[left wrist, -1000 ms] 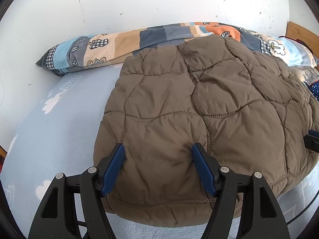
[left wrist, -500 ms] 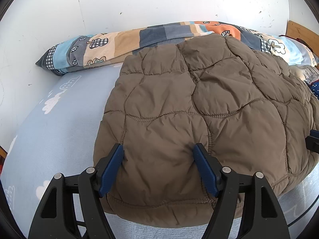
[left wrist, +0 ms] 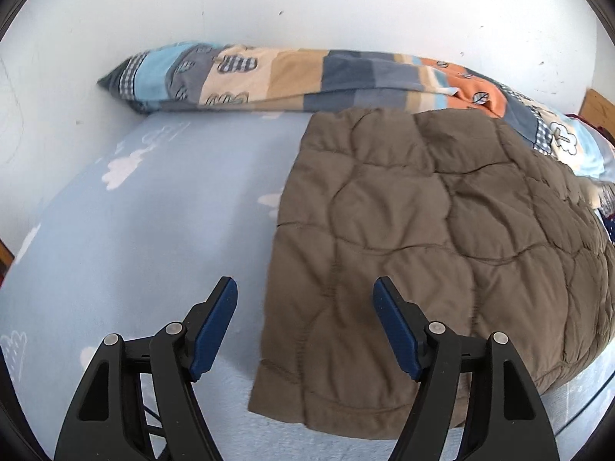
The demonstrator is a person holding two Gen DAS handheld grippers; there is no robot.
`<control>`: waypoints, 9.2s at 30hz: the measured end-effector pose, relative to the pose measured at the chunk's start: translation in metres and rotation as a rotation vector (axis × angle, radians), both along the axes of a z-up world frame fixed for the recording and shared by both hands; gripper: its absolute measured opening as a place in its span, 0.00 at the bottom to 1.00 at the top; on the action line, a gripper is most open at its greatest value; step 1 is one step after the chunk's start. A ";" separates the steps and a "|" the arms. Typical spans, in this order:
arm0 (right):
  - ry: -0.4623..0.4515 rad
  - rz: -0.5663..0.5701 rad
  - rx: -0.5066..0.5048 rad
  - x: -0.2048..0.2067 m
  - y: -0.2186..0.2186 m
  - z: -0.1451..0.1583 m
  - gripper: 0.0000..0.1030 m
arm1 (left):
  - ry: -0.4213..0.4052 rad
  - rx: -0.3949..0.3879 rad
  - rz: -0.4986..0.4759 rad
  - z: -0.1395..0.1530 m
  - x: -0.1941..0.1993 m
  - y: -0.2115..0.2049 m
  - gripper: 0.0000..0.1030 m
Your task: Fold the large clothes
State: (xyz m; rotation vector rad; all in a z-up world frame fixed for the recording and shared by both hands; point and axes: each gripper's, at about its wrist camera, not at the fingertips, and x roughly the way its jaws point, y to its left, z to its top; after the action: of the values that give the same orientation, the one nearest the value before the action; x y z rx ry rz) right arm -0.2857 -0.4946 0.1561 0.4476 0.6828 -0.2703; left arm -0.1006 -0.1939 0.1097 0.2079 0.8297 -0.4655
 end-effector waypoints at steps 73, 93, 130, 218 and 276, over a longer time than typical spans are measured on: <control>-0.091 -0.322 0.386 -0.157 -0.122 -0.052 0.72 | 0.217 -0.160 -0.090 0.011 0.033 0.027 0.78; -0.030 -0.282 0.493 -0.161 -0.164 -0.096 0.90 | 0.605 -0.406 -0.137 -0.033 0.103 0.045 0.79; -0.048 0.136 0.686 -0.047 -0.199 -0.162 1.00 | 0.806 -0.476 -0.335 -0.098 0.175 0.000 0.86; 0.215 -0.013 0.230 -0.196 -0.003 -0.072 0.57 | 0.609 -0.344 -0.320 -0.050 -0.017 0.067 0.44; 0.337 -0.029 -0.147 -0.119 0.131 -0.078 0.96 | 0.012 0.083 -0.201 -0.039 -0.235 -0.016 1.00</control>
State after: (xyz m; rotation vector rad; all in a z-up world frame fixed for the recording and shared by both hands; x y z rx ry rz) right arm -0.4048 -0.3637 0.0776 0.2735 0.9787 -0.4261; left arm -0.3356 -0.2095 0.0702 0.3675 0.8443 -0.6214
